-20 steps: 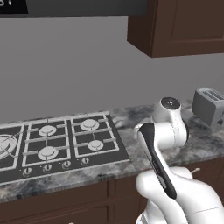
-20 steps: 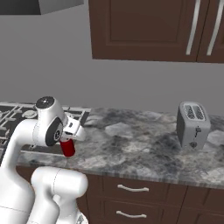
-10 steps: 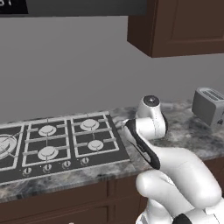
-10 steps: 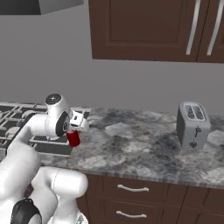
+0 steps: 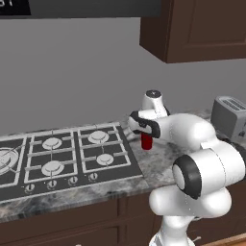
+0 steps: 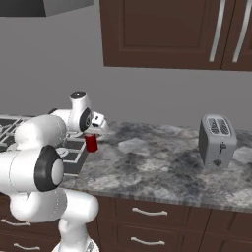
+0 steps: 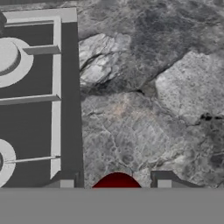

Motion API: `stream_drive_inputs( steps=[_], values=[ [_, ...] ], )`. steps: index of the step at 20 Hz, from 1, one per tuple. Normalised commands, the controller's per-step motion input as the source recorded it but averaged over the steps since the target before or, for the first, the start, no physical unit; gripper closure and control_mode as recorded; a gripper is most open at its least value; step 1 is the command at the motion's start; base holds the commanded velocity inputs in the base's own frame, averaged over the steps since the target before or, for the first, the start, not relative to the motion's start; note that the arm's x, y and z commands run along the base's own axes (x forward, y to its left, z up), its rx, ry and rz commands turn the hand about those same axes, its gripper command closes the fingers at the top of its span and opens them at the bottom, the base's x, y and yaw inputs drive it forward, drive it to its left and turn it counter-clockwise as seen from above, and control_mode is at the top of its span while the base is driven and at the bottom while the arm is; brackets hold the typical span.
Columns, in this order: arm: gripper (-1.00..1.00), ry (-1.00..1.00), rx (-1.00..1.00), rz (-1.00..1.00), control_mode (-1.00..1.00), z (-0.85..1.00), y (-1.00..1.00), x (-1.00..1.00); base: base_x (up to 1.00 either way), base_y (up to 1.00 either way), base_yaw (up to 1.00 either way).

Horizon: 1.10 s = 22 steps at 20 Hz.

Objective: Four empty soda cans are scattered around the kitchen. Gather all the cans and cluster them next to the stove for recycling.

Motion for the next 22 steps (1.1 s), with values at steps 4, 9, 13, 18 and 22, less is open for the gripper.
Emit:
stream_drive_inputs(
  steps=[4, 9, 13, 18, 22],
  values=[
    [1.00, 0.00, 0.06, 0.02, -1.00, -0.04, 0.09, 0.74, 0.00, 0.00, 0.00],
    [1.00, 0.00, 0.02, 0.00, -1.00, -0.22, 0.06, 0.39, 0.00, 0.00, 0.00],
    [1.00, -0.08, 0.00, 0.00, -1.00, -0.26, 0.01, 0.07, 0.00, 0.00, 0.00],
    [1.00, -0.12, 0.00, -0.02, -1.00, -0.33, 0.00, 0.01, 0.00, 0.00, 0.00],
    [1.00, -0.14, 0.00, -0.04, -1.00, -0.39, 0.02, 0.00, 0.00, 0.00, 0.00]
  ],
)
